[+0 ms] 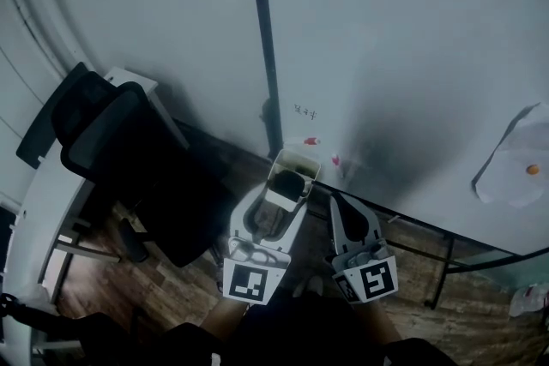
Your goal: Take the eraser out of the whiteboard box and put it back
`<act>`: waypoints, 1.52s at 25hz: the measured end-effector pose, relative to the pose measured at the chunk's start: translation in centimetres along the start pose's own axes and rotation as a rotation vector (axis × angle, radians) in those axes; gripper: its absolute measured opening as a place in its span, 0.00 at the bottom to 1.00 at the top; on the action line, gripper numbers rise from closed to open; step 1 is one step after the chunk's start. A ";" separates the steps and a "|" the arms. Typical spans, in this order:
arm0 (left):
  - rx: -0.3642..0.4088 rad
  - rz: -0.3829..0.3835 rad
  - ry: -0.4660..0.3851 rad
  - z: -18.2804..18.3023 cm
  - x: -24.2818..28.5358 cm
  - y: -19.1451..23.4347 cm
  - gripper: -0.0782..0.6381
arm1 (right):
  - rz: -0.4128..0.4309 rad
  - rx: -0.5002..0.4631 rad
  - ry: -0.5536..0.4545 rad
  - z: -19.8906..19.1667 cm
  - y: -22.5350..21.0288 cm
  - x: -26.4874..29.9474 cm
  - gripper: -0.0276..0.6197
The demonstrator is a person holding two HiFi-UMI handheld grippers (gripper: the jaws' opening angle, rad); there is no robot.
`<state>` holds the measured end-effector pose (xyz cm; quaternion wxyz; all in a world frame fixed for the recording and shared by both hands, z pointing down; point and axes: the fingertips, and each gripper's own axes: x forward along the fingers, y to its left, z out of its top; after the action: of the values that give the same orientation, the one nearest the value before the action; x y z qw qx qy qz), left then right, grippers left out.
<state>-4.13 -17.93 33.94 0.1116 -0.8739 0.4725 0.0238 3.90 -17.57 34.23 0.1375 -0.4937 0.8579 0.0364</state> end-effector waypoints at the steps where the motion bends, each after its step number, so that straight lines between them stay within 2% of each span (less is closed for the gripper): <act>1: 0.004 -0.003 -0.002 0.1 -0.3 0.0 0.46 | -0.006 -0.001 -0.007 0.1 0.1 -0.2 0.05; 6: 0.041 -0.017 -0.004 0.5 -1.0 0.1 0.46 | 0.000 0.002 -0.006 0.1 0.8 -0.2 0.05; 16: -0.017 -0.006 -0.004 -0.1 -1.3 0.5 0.46 | -0.012 0.001 0.013 -0.6 0.9 -0.5 0.05; 38: -0.025 0.011 0.014 -0.5 -1.4 1.0 0.46 | -0.009 0.026 0.015 -0.8 1.0 -0.6 0.05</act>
<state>-5.74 -17.36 34.46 0.0971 -0.8727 0.4779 0.0241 3.14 -16.70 35.09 0.1379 -0.4961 0.8570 0.0208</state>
